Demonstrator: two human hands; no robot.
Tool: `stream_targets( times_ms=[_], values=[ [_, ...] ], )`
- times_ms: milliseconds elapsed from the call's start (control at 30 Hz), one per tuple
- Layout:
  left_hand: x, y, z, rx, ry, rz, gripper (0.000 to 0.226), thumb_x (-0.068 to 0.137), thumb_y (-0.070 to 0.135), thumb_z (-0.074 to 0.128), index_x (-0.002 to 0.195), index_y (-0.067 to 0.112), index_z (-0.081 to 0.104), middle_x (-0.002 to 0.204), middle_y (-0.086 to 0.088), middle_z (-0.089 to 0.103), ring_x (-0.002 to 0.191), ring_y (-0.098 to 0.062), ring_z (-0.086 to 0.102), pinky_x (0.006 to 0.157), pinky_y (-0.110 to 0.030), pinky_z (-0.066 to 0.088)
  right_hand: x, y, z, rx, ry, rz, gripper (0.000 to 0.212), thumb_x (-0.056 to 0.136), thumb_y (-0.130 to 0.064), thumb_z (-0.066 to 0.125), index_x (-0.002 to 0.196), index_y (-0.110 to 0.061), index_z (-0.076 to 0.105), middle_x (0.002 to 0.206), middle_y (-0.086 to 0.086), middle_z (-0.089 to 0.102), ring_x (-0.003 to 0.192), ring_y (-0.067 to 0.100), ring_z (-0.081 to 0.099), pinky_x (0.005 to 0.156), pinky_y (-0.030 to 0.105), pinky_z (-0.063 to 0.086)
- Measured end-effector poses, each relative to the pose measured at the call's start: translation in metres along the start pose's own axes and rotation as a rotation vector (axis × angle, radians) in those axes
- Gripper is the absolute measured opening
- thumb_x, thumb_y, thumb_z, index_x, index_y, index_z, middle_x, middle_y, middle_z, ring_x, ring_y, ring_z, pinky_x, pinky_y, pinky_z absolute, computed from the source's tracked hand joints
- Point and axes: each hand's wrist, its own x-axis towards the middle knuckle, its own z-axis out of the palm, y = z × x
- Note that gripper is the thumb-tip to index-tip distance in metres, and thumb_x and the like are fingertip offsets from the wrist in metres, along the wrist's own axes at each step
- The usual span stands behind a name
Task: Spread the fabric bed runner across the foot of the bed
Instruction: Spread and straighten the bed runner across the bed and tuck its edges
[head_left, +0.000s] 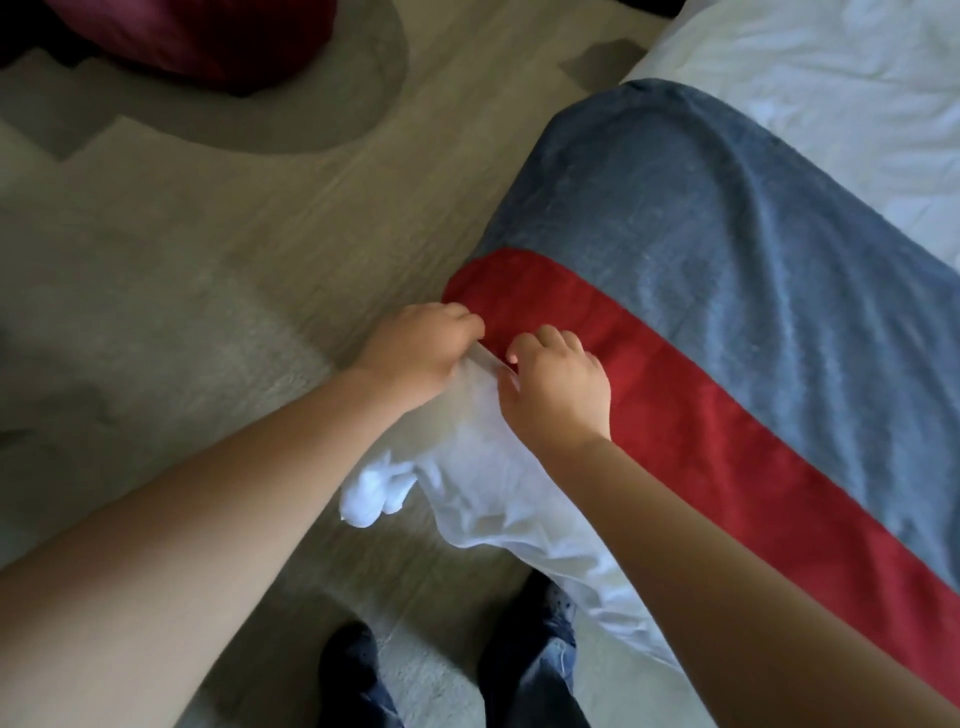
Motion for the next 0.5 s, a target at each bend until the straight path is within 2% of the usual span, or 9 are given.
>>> stream_targets(
  times_ms=[100,233,333,367,433,500],
  values=[
    [0.005,-0.002,-0.002,0.103,0.027,0.019,0.021,0.085,0.006,0.046,0.101,0.009,0.059,0.103,-0.011,0.06,0.097,-0.034,0.058,0.076,-0.045,0.047,0.004,-0.011,0.004,0.04,-0.038,0.064,0.017,0.086,-0.02,0.054,0.101,-0.016,0.061,0.102,0.001,0.059,0.097,0.023,0.055,0.068,0.032,0.043],
    [0.006,-0.01,-0.016,0.163,0.11,0.137,0.012,0.078,0.003,0.051,0.087,0.008,0.058,0.089,-0.014,0.062,0.083,-0.038,0.06,0.066,-0.044,0.045,0.008,-0.024,0.003,0.051,-0.05,0.093,0.015,0.087,-0.011,0.056,0.1,-0.016,0.06,0.102,0.003,0.061,0.093,0.024,0.058,0.062,0.027,0.034],
    [-0.002,-0.019,-0.03,0.101,0.244,0.202,0.012,0.065,0.001,0.061,0.073,0.007,0.055,0.071,-0.016,0.06,0.061,-0.039,0.059,0.05,-0.041,0.044,0.009,-0.028,-0.003,0.126,0.06,0.104,0.012,0.087,-0.013,0.057,0.097,-0.012,0.061,0.099,0.007,0.062,0.09,0.028,0.058,0.064,0.031,0.037],
    [-0.006,-0.021,-0.031,0.101,0.241,0.209,0.015,0.063,0.002,0.063,0.072,0.008,0.053,0.069,-0.015,0.059,0.059,-0.038,0.058,0.048,-0.039,0.044,0.006,-0.03,-0.002,0.138,0.038,0.088,0.013,0.088,-0.015,0.055,0.099,-0.012,0.061,0.1,0.008,0.062,0.091,0.028,0.058,0.067,0.033,0.04],
    [-0.015,-0.018,-0.024,0.154,0.081,0.175,0.015,0.068,0.004,0.059,0.078,0.012,0.052,0.076,-0.012,0.06,0.069,-0.036,0.06,0.052,-0.037,0.041,-0.006,-0.033,0.005,0.101,-0.109,0.018,0.016,0.089,-0.014,0.052,0.102,-0.013,0.06,0.103,0.007,0.062,0.094,0.028,0.059,0.071,0.032,0.043],
    [-0.021,-0.015,-0.011,0.194,-0.059,0.104,0.015,0.073,0.006,0.053,0.085,0.014,0.051,0.086,-0.007,0.059,0.082,-0.033,0.059,0.059,-0.035,0.036,-0.014,-0.034,0.012,0.085,-0.18,-0.011,0.017,0.087,-0.011,0.052,0.103,-0.014,0.058,0.103,0.006,0.061,0.094,0.027,0.058,0.069,0.029,0.042]
  ],
)
